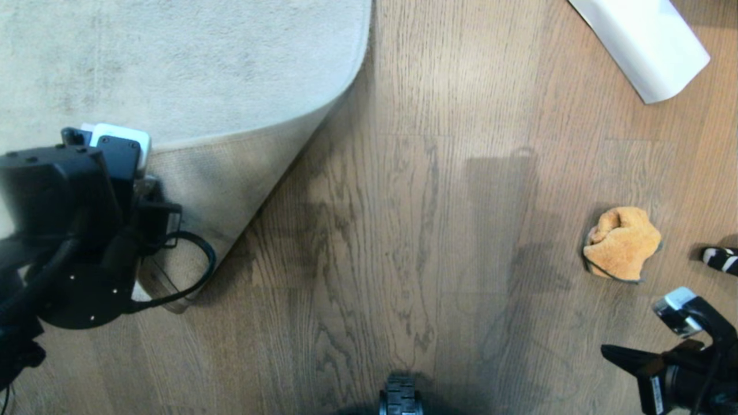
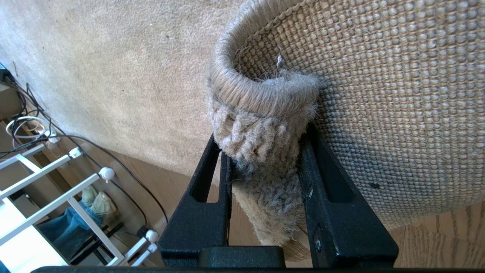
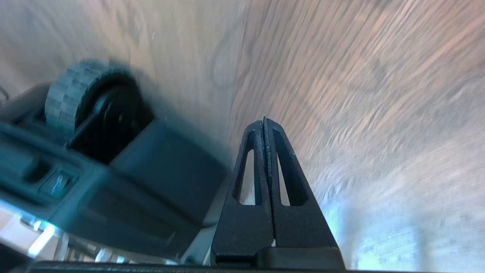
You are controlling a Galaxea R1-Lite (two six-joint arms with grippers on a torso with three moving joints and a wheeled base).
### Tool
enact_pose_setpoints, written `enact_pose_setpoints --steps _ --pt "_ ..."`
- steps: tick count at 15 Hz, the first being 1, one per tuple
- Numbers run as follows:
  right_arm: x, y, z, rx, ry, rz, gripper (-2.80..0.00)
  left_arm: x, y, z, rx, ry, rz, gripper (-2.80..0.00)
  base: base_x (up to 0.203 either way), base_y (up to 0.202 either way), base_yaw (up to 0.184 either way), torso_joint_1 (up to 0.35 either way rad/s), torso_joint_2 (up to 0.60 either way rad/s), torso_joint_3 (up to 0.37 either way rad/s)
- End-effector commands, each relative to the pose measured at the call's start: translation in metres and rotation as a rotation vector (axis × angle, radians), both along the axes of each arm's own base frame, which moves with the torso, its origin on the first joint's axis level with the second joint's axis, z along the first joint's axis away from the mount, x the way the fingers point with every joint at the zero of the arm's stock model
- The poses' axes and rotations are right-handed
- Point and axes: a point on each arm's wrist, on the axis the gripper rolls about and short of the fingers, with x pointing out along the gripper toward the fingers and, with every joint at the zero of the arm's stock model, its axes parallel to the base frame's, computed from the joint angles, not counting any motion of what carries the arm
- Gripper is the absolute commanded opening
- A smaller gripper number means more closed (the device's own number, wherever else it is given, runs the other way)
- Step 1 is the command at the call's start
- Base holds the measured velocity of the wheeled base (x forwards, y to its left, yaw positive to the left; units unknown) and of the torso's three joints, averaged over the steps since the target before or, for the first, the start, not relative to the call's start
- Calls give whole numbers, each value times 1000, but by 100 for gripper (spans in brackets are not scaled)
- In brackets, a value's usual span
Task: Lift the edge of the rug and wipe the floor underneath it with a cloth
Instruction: Pick up the rag
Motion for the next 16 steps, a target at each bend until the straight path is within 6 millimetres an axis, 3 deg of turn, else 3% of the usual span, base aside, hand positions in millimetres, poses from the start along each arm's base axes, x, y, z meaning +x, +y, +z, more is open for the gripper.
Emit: enact_pose_setpoints --steps 1,2,3,16 --pt "10 0 -2 14 12 -12 -280 1 0 -1 4 4 6 -280 0 0 0 0 0 0" --pt "12 -1 -1 19 0 -17 -280 2 0 -2 4 7 6 -280 0 0 0 0 0 0" --pt "12 -1 0 19 -11 -18 0 2 0 -3 4 8 6 -280 0 0 0 0 0 0" --pt "46 -7 15 43 -126 -61 0 4 -1 -5 -3 12 9 -280 0 0 0 0 0 0"
